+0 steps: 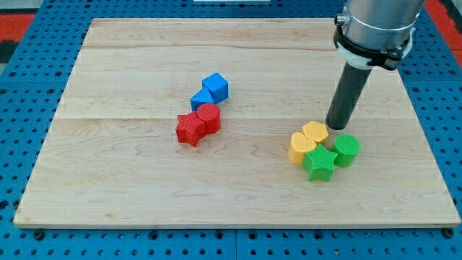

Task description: Push the green star towards the top left side of the board

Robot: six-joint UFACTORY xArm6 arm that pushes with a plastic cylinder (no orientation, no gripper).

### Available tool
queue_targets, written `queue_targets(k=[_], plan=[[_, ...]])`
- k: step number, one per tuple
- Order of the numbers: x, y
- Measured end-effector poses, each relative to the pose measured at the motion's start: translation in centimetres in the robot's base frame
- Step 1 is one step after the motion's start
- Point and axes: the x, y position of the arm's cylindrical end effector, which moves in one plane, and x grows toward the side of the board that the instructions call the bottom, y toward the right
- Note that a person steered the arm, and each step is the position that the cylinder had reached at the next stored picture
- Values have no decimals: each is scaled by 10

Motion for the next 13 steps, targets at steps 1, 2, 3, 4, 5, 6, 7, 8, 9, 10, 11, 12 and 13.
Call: queue_targets(k=[1,2,3,4,5,6,7,8,9,10,11,12,13], plan=[[-3,43],[7,80],[61,97],[102,45],[92,-34],[70,-109],[63,-168],[62,-155],[45,-143],[24,-124],[8,-100],[-23,-96],[-65,-107]])
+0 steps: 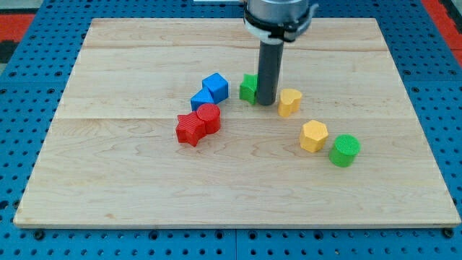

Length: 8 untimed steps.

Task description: Push the green star towards the top left side of the board

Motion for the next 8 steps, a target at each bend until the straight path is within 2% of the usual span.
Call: queue_targets(k=[1,3,4,5,6,7,8], plan=[[-33,-18],[-84,-174],[-113,-181],[-127,-158],[-150,-168],[-153,-227],[-153,-192]])
